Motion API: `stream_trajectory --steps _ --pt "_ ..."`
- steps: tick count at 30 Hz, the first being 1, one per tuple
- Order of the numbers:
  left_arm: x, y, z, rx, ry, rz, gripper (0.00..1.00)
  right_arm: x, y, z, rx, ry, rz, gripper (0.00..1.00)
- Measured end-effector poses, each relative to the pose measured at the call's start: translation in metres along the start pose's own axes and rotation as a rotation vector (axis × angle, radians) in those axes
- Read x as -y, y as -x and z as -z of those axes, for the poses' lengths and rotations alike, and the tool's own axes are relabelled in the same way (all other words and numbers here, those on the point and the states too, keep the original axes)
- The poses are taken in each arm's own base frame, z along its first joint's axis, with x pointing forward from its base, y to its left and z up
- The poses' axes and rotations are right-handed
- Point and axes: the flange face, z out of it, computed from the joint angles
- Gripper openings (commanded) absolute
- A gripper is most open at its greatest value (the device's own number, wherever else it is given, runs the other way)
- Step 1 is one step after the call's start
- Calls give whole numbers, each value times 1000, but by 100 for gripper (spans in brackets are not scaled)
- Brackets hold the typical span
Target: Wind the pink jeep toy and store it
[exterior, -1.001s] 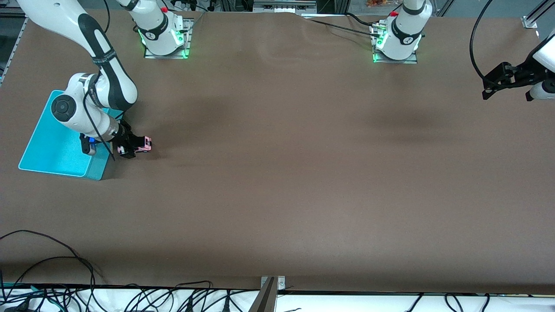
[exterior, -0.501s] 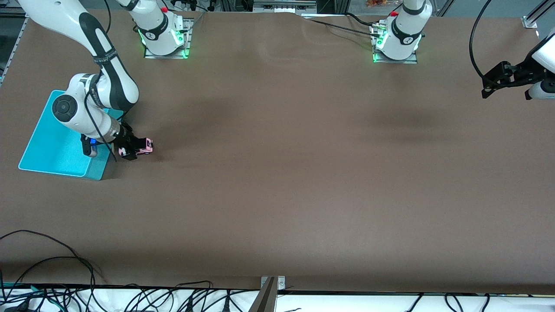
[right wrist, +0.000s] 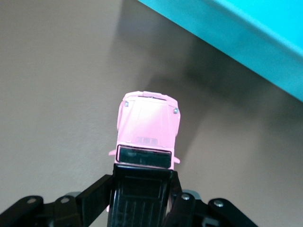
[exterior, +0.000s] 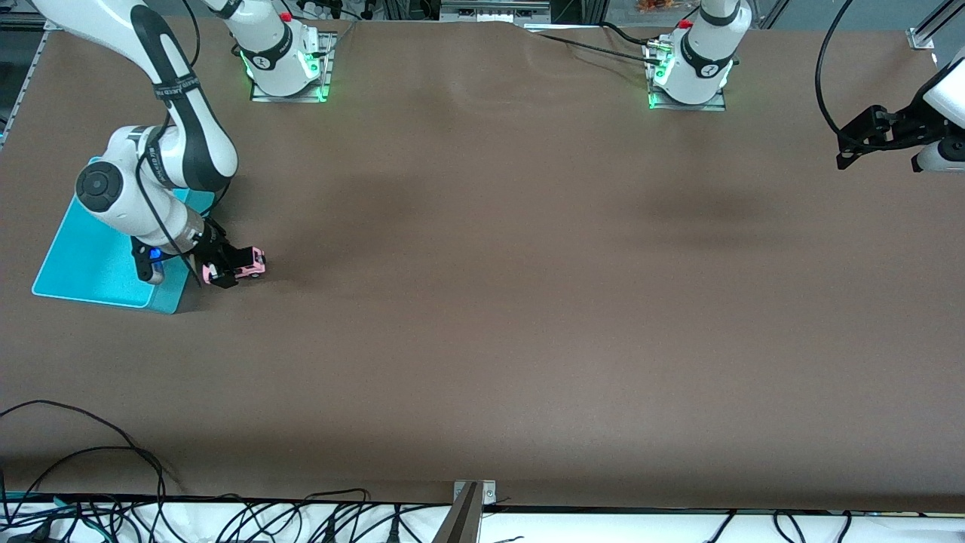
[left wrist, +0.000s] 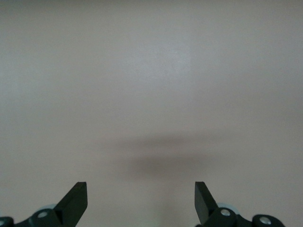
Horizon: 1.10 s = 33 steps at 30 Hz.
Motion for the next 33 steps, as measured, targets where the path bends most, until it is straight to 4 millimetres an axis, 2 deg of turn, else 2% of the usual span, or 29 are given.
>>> stream_trajectory --steps 5,13,14,15,23,28,33 --pt "-2 0 0 3 0 -3 100 3 -1 18 7 9 104 0" --pt "-3 1 0 6 0 -5 100 5 -4 35 37 46 256 0" --pt "-3 1 0 6 0 -5 100 4 -6 38 43 53 282 0" --pt "-3 1 0 6 0 -6 100 1 -18 46 56 68 340 0" --pt "-4 1 0 6 0 -7 100 -9 -38 55 78 90 449 0" --pt "-4 1 0 5 0 -7 100 -27 -65 64 106 122 556 0" --pt "-4 1 0 5 0 -7 100 -41 -79 65 109 170 640 0"
